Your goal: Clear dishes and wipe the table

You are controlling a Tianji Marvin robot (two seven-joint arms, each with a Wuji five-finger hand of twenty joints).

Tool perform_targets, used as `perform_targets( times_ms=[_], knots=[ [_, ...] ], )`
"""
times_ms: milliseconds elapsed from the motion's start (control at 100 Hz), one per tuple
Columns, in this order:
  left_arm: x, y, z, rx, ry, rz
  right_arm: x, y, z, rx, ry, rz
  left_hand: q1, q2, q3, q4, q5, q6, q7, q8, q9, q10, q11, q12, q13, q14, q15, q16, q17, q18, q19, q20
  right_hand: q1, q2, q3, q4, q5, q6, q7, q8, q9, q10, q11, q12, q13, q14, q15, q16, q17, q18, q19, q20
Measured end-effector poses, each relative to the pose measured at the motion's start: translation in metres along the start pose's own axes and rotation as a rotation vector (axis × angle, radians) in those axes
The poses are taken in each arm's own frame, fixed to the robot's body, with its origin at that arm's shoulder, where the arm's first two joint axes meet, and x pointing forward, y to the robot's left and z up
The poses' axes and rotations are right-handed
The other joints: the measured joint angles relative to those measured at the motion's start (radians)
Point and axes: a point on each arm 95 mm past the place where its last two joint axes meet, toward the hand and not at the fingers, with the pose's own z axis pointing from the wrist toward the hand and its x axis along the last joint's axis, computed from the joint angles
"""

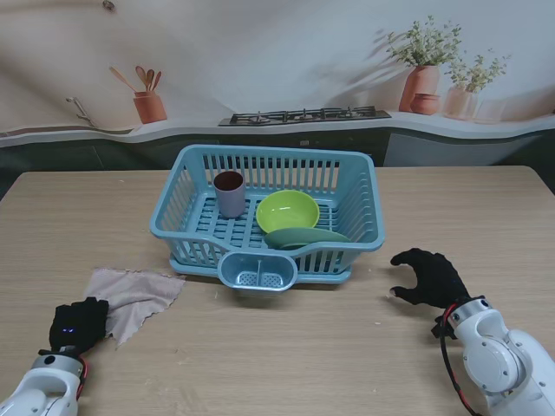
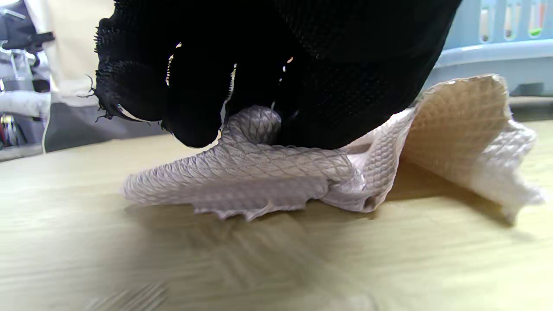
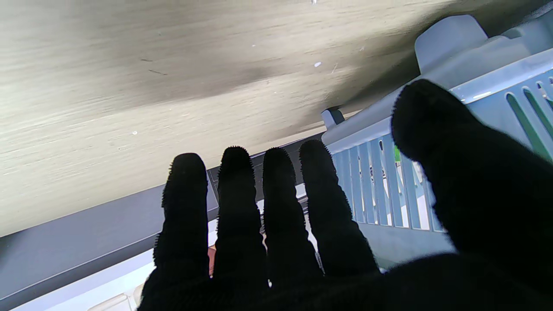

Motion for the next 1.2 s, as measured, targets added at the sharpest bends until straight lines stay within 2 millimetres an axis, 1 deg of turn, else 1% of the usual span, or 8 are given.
perform_targets(
  times_ms=[130,190,350,540,830,960,1060,1200],
  knots=[
    [-0.004,0.004,-0.008,0.023,0.015,-0.002,0.0,0.0,0.0,0.001,0.002,0.0,-0.003,-0.001,0.001,0.0,0.0,-0.01,-0.001,0.005,0.002,-0.022,-0.021,0.008,-0.018,0.0,-0.016,0.0,-0.029,0.0,-0.025,0.0,0.0,0.0,0.0,0.0,0.0,0.0,0.0,0.0,0.0,0.0,0.0,0.0,0.0,0.0,0.0,0.0,0.0,0.0,0.0,0.0],
    [-0.006,0.006,-0.01,0.034,0.018,-0.003,0.0,0.0,0.0,0.001,0.002,-0.001,-0.024,-0.005,0.034,-0.001,-0.001,-0.01,0.005,0.023,0.002,-0.023,-0.026,0.022,-0.022,0.001,-0.027,0.0,-0.039,-0.001,-0.038,0.0,0.0,0.0,0.0,0.0,0.0,0.0,0.0,0.0,0.0,0.0,0.0,0.0,0.0,0.0,0.0,0.0,0.0,0.0,0.0,0.0],
    [-0.013,0.011,-0.005,0.063,0.026,-0.004,0.0,0.0,0.0,0.002,0.003,-0.002,-0.044,-0.016,0.082,-0.001,-0.001,0.0,0.04,0.053,0.009,-0.024,-0.046,0.059,-0.026,0.001,-0.038,0.0,-0.053,-0.001,-0.048,0.003,0.0,0.0,0.0,0.0,0.0,0.0,0.0,0.0,0.0,0.0,0.0,0.0,0.0,0.0,0.0,0.0,0.0,0.0,0.0,0.0],
    [-0.024,0.01,0.02,0.071,0.066,-0.009,0.0,0.0,0.0,0.0,0.001,-0.003,-0.063,-0.039,0.131,-0.001,-0.001,0.005,0.055,0.063,0.023,-0.024,-0.059,0.075,-0.03,0.001,-0.061,0.0,-0.063,-0.001,-0.05,0.009,0.0,0.001,0.0,0.0,0.0,0.0,0.0,0.0,0.0,0.0,0.0,0.0,0.0,0.0,0.0,0.0,0.0,0.0,0.0,0.0],
    [-0.035,-0.002,0.068,0.016,0.143,-0.029,0.0,0.0,0.0,-0.002,0.0,-0.005,-0.074,-0.052,0.136,-0.003,0.0,-0.008,0.07,0.063,0.034,-0.038,-0.073,0.094,-0.031,0.001,-0.074,-0.001,-0.069,-0.001,-0.052,0.009,0.0,0.011,0.0,0.0,0.0,0.0,0.0,0.0,0.0,0.0,0.0,0.0,0.0,0.0,0.0,0.0,0.0,0.0,0.0,0.0],
    [-0.034,-0.009,0.087,-0.019,0.151,-0.029,0.0,-0.001,0.0,-0.002,-0.007,-0.009,-0.074,-0.055,0.136,-0.003,0.0,-0.009,0.073,0.063,0.035,-0.038,-0.075,0.096,-0.034,-0.001,-0.077,-0.001,-0.076,-0.001,-0.052,0.009,0.0,0.011,0.0,0.0,0.0,0.0,0.0,0.0,0.0,0.0,0.0,0.0,0.0,0.0,0.0,0.0,0.0,0.0,0.0,0.0],
    [-0.033,-0.013,0.094,-0.04,0.155,-0.026,-0.001,-0.001,0.0,-0.001,-0.007,-0.012,-0.074,-0.057,0.136,-0.003,0.001,-0.01,0.073,0.061,0.035,-0.039,-0.077,0.096,-0.034,-0.006,-0.077,-0.002,-0.078,-0.001,-0.052,0.009,0.0,0.011,0.0,0.0,0.0,0.0,0.0,0.0,0.0,0.0,0.0,0.0,0.0,0.0,0.0,0.0,0.0,0.0,0.0,0.0],
    [-0.032,-0.014,0.093,-0.044,0.153,-0.036,-0.001,-0.001,0.001,0.0,-0.007,-0.013,-0.074,-0.063,0.136,-0.004,0.009,-0.019,0.056,0.043,0.041,-0.046,-0.09,0.096,-0.034,-0.006,-0.079,-0.002,-0.08,-0.001,-0.053,0.009,0.0,0.011,0.0,0.0,0.0,0.0,0.0,0.0,0.0,0.0,0.0,0.0,0.0,0.0,0.0,0.0,0.0,0.0,0.0,0.0]
  ],
)
